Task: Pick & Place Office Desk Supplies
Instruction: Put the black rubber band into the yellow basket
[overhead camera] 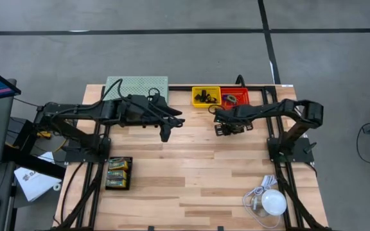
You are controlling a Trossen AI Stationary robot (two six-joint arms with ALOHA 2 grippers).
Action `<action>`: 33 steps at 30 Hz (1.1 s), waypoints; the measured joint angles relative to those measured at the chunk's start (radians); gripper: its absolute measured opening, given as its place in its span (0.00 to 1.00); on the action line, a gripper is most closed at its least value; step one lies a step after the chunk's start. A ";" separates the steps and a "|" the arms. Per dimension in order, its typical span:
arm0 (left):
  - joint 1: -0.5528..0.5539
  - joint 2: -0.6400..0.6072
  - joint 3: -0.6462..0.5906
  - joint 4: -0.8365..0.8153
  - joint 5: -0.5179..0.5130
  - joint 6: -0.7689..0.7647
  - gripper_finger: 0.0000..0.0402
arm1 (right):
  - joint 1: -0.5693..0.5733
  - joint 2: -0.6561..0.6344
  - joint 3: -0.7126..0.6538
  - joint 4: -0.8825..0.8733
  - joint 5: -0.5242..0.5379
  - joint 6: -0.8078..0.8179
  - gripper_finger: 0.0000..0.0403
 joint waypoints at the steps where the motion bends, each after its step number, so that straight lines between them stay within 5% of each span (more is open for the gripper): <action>1: 0.000 0.000 0.000 -0.003 0.000 0.000 0.39 | 0.003 -0.001 0.000 -0.001 0.003 -0.003 0.31; 4: 0.000 0.000 0.000 -0.006 0.000 0.000 0.38 | 0.017 -0.003 0.000 0.005 0.007 -0.036 0.10; 6: 0.000 0.000 0.000 -0.008 0.000 0.000 0.37 | 0.037 -0.003 0.000 0.012 0.012 -0.051 0.04; 13: -0.010 0.000 0.000 -0.027 0.001 -0.003 0.35 | 0.166 -0.106 0.022 0.043 0.030 0.001 0.01; 23: -0.092 0.000 0.001 -0.183 -0.012 -0.104 0.31 | 0.379 -0.407 0.169 0.044 0.262 0.083 0.00; 28: -0.169 -0.002 -0.080 -0.200 -0.081 -0.225 0.29 | 0.320 -0.431 0.252 0.013 0.305 -0.025 0.00; 33: -0.255 0.002 -0.213 -0.121 -0.129 -0.379 0.29 | 0.115 -0.399 0.266 0.053 0.229 -0.172 0.00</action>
